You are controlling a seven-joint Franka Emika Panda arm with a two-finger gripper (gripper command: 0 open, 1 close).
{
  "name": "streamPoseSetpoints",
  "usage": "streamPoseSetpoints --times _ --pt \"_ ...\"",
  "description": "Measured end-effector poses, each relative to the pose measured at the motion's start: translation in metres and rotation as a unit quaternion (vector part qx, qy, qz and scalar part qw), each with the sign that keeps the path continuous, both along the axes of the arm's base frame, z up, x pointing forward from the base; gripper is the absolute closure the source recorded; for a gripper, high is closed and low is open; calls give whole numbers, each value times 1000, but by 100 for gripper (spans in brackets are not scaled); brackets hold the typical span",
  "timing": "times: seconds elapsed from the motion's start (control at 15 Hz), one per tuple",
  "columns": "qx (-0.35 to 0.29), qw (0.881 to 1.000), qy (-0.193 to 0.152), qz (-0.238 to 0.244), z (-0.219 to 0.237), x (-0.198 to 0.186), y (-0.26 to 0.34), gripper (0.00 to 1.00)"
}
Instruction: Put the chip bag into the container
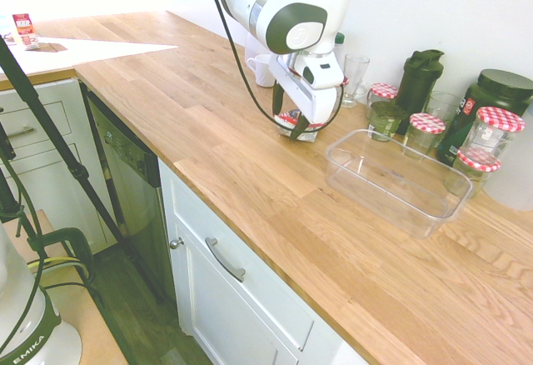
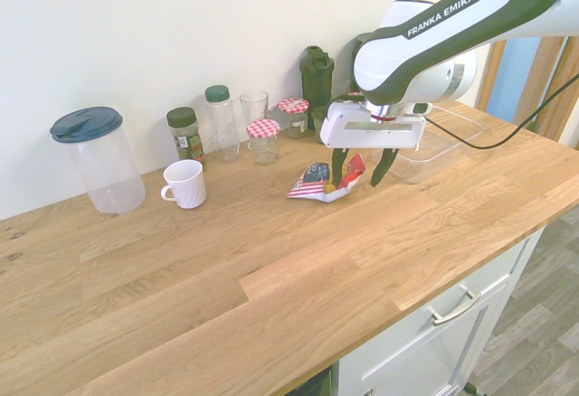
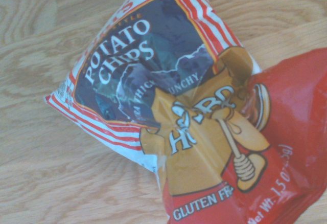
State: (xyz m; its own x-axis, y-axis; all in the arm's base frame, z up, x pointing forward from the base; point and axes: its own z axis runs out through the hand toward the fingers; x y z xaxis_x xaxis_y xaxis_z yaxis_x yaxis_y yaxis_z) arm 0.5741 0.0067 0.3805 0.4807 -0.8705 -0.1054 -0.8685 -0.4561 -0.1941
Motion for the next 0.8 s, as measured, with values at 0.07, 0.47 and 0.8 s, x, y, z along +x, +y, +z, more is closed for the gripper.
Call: streamPoseSetpoints --times 0.07,0.47,0.8 --pt "0 1000 -1 -1 1 1 -3 100" --pt "-2 1000 -7 7 10 6 -13 100" --pt "-2 1000 -4 19 1 21 -2 100"
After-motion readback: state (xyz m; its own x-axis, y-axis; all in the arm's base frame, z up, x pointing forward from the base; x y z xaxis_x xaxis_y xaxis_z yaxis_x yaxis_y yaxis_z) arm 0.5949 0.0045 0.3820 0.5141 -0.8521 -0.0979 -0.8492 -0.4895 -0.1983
